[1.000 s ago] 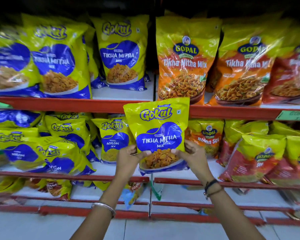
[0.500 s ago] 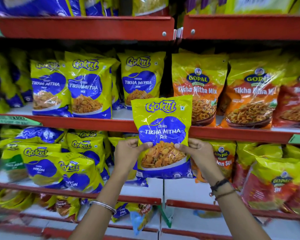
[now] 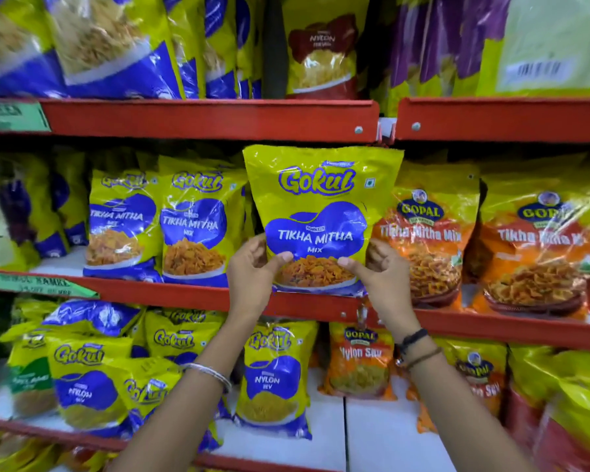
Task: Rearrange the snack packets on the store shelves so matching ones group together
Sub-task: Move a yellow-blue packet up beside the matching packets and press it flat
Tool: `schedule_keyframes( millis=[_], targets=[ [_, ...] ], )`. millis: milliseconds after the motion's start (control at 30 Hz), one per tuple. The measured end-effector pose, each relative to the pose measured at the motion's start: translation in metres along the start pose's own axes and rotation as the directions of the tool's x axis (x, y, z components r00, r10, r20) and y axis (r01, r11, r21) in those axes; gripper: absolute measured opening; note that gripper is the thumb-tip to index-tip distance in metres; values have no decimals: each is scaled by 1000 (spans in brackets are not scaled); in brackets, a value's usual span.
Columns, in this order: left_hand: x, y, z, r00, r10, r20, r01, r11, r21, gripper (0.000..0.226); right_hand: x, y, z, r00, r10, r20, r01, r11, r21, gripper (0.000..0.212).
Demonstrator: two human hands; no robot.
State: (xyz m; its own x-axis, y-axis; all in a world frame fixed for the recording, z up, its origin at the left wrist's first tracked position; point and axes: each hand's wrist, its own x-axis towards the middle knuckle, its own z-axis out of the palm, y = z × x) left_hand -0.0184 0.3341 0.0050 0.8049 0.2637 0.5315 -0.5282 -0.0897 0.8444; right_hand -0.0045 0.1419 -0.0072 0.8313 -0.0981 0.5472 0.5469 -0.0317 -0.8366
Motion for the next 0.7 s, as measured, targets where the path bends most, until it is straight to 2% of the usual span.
schedule_keyframes(
  millis=[167, 333, 433, 533, 633, 700],
  targets=[
    [35, -43, -3, 999, -51, -2, 51, 998, 44, 28, 26, 37, 17, 997, 80, -3, -80, 996, -41, 46],
    [67, -57, -8, 991, -109, 81, 93, 979, 180, 24, 45, 55, 22, 981, 195, -2, -192, 967, -167, 70],
    [88, -57, -8, 986, -149, 77, 145, 988, 54, 22, 54, 51, 28, 980, 194, -47, -199, 966, -167, 70],
    [110, -51, 2, 981, -192, 19, 193, 981, -39, 17, 76, 39, 36, 991, 88, -101, -99, 989, -109, 44],
    [131, -49, 12, 990, -128, -58, 125, 990, -63, 28, 104, 32, 47, 966, -62, -253, 11, 980, -199, 27],
    [143, -50, 10, 981, -141, -134, 140, 990, -21, 41, 121, 29, 47, 933, -162, -322, 49, 943, -330, 31]
  ],
)
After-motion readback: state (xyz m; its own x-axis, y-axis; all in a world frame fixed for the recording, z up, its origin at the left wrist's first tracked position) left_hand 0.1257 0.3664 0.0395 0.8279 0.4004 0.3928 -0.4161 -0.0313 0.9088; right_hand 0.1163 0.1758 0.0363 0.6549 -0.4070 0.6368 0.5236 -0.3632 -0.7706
